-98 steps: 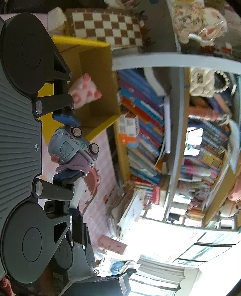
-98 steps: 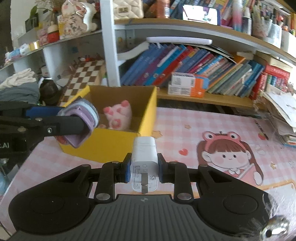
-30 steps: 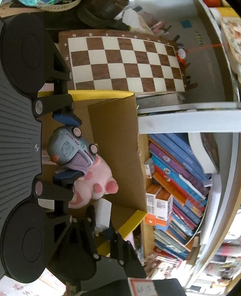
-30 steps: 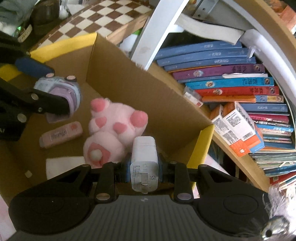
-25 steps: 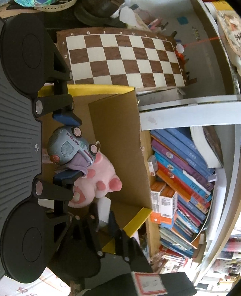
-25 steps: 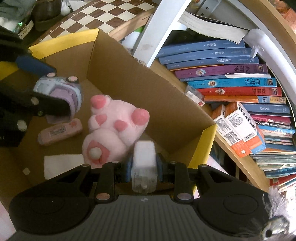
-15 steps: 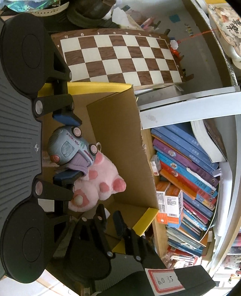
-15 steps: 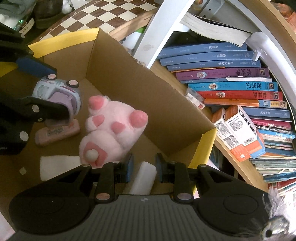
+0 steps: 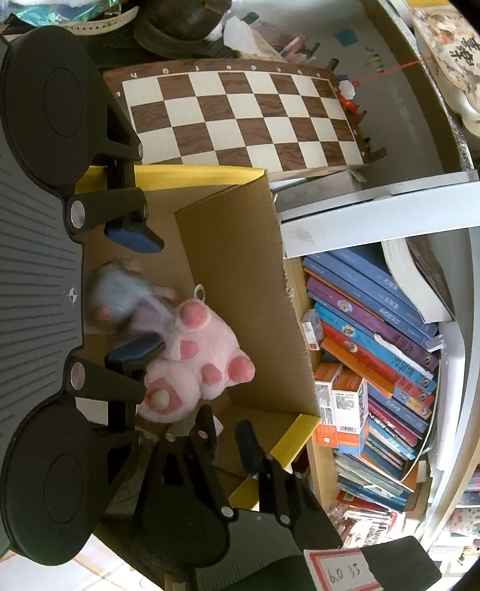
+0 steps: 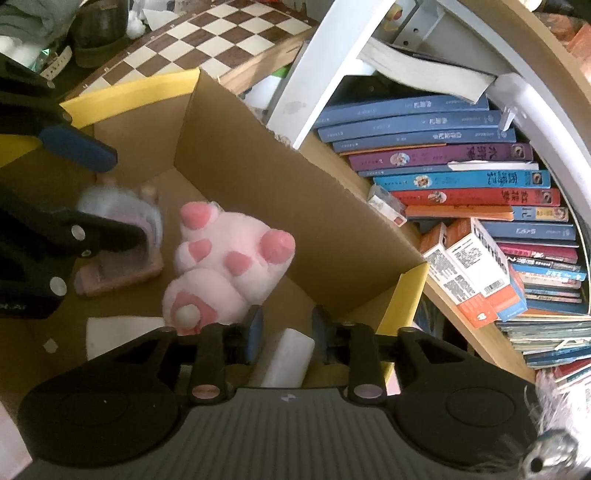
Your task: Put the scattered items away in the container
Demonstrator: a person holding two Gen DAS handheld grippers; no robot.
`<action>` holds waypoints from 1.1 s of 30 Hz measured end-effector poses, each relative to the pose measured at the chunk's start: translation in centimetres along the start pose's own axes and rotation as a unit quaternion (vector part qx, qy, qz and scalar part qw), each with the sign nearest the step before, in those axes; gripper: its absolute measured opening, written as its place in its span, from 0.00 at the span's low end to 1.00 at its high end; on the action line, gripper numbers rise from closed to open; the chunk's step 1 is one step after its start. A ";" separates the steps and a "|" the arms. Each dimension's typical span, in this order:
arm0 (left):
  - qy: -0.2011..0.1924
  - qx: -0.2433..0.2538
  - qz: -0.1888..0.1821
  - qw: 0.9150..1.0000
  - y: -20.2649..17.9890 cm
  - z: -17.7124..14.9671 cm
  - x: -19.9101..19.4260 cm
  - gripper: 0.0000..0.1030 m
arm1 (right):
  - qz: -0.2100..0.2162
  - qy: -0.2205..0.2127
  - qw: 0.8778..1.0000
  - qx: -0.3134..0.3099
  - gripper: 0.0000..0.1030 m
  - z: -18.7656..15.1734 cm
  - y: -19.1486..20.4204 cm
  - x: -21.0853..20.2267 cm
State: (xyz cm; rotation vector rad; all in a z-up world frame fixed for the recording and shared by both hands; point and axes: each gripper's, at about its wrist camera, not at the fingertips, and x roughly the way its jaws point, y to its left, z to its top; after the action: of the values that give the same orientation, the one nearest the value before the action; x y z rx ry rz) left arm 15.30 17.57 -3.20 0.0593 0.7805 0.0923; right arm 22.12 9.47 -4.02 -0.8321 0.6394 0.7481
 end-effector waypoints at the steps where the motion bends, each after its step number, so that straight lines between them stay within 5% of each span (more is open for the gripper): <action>1: -0.002 0.000 0.002 1.000 0.0 0.0 -0.2 0.53 | -0.001 -0.003 1.000 0.000 0.32 0.0 0.1 -0.2; 3: -0.008 0.000 0.006 1.000 0.0 0.1 -0.7 0.62 | -0.001 -0.009 1.000 0.003 0.36 0.1 0.1 -0.6; 14: -0.042 -0.008 0.005 0.999 -0.3 0.3 -3.8 0.71 | -0.007 -0.039 0.999 0.029 0.45 0.1 0.2 -3.9; 33: -0.096 -0.047 -0.005 0.994 -1.9 -2.0 -11.1 0.79 | -0.010 -0.108 0.982 0.156 0.62 -3.5 -0.1 -12.7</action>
State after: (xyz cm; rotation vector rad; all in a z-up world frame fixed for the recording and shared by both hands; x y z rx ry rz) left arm 6.18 14.60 2.99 -0.0257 0.5826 0.1117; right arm 14.07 2.38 3.71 -0.4600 0.5344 0.6868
